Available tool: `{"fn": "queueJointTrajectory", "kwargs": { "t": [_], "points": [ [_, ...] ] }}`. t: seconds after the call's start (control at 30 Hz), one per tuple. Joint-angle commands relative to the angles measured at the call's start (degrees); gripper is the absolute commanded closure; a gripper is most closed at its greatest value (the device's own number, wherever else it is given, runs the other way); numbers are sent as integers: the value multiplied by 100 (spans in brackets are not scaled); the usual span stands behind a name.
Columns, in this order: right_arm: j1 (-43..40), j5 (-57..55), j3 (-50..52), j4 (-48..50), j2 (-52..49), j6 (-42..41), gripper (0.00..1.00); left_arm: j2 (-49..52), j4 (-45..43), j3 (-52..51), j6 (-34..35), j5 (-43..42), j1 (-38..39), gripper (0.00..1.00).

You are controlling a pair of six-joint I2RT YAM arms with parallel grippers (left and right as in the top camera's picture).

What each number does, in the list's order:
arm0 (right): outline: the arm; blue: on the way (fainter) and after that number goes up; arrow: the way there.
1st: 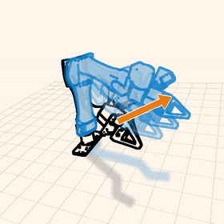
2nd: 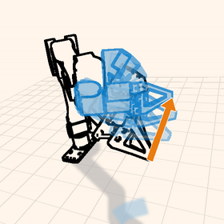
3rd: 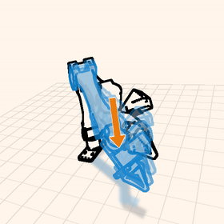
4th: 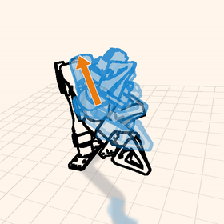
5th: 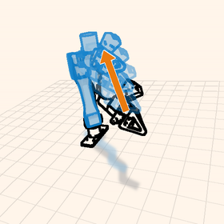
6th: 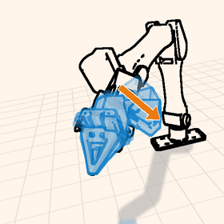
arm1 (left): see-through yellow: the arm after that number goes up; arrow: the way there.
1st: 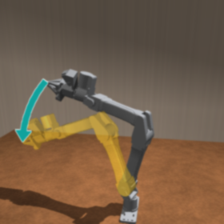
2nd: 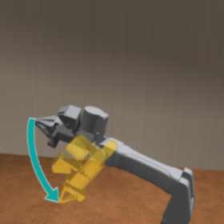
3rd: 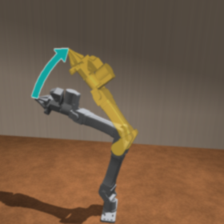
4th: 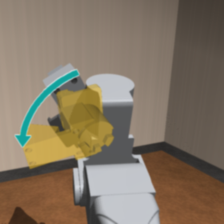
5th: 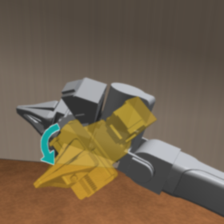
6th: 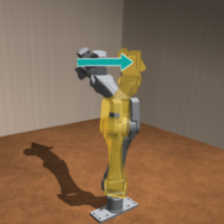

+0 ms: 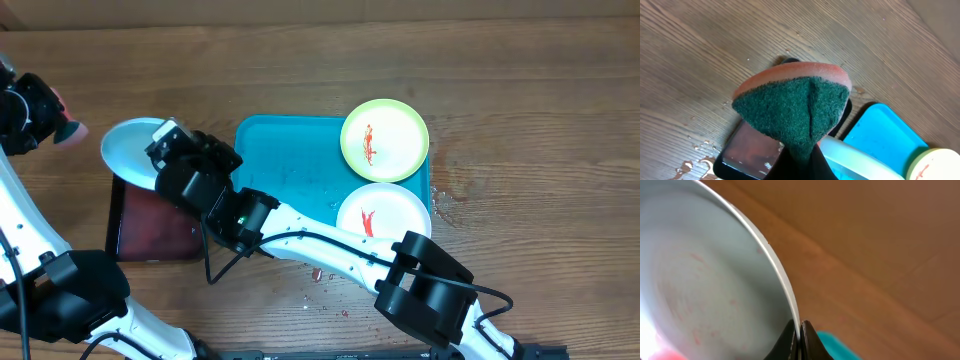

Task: Clean dirty plates on tray and stack at the side
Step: 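Lift the white plate with right gripper and tilt it over black tray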

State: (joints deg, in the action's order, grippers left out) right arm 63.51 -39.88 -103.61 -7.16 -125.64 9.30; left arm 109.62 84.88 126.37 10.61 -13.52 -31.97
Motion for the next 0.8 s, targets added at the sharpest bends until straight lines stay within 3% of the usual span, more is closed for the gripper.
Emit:
{"fn": "queueJointTrajectory", "kwargs": {
  "t": [0.0,0.23,0.5,0.63,0.77],
  "points": [
    [-9,-496,-146,398,20,918,96,-90,9,87,79,-151,9,96],
    [-9,-927,-146,1207,20,1661,96,-87,31,87,79,-151,9,96],
    [-9,-1141,-146,1482,20,1718,96,-90,33,87,79,-151,9,96],
    [-9,-1156,-146,1539,20,1591,96,-87,42,87,76,-149,11,96],
    [-31,-1172,-146,918,22,881,96,-87,96,79,79,-142,17,96]
  ]
}}
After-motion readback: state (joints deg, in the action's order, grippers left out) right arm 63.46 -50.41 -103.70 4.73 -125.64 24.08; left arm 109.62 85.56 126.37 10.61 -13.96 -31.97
